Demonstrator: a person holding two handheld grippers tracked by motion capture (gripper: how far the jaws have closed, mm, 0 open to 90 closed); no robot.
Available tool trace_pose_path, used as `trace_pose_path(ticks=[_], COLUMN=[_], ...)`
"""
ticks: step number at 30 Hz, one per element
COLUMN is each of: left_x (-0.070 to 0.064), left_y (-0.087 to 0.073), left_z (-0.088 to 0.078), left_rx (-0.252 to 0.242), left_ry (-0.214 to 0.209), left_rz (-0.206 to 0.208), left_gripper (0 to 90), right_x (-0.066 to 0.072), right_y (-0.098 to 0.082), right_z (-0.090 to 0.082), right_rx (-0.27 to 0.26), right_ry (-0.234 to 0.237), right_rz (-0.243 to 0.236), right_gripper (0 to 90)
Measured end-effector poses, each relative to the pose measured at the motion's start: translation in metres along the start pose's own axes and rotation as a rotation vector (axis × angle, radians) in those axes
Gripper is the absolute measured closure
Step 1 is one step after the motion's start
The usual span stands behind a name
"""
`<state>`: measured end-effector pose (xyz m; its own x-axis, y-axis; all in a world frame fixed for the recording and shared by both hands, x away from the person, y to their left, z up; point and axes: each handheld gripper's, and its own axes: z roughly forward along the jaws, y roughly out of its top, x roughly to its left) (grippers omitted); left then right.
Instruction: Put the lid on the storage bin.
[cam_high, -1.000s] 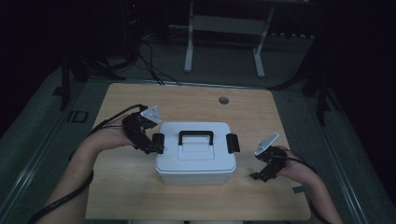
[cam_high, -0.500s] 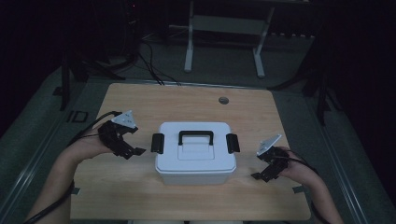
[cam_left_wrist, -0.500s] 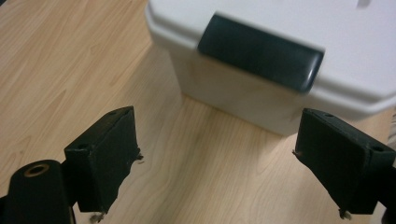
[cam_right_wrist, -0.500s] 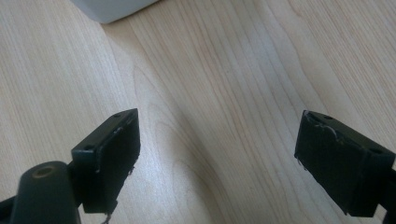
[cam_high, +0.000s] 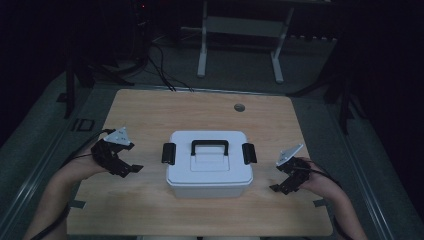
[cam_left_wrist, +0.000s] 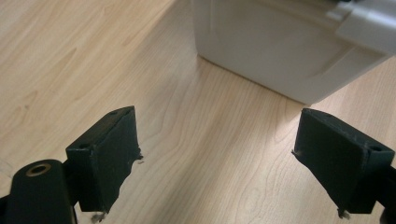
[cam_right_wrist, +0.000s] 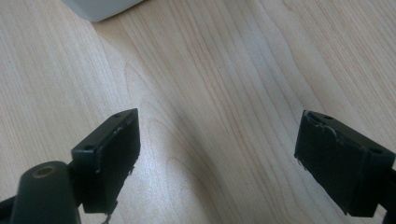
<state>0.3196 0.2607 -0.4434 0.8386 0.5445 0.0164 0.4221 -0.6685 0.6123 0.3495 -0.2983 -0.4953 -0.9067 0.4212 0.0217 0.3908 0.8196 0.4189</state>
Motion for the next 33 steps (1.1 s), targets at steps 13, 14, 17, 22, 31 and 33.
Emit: trace_pose_path(ticks=[13, 14, 17, 22, 31, 33], left_x=[0.001, 0.001, 0.001, 0.000, 0.004, 0.005], left_y=[-0.039, -0.042, -0.052, -0.064, -0.079, -0.081], left_z=[0.031, 0.033, 0.037, 0.043, 0.051, 0.053], left_rx=[0.048, 0.046, 0.033, 0.023, 0.016, 0.022], left_ry=[-0.009, -0.008, 0.011, 0.034, 0.119, 0.148], left_rz=[-0.051, -0.061, -0.085, -0.118, -0.185, -0.200], left_gripper=[13.7, 13.7, 13.7, 13.7, 13.7, 13.7], right_x=[-0.002, -0.003, -0.006, -0.011, -0.021, -0.023], right_y=[-0.004, -0.004, -0.007, -0.012, -0.028, -0.032], right_z=[0.008, 0.008, 0.011, 0.014, 0.023, 0.025], right_rx=[-0.008, -0.009, -0.039, -0.096, -0.236, -0.259], right_ry=[-0.024, -0.032, -0.050, -0.103, -0.192, -0.204], right_rz=[0.036, 0.038, 0.063, 0.117, 0.275, 0.312], right_gripper=[13.9, 13.9, 13.9, 13.9, 12.6, 12.5])
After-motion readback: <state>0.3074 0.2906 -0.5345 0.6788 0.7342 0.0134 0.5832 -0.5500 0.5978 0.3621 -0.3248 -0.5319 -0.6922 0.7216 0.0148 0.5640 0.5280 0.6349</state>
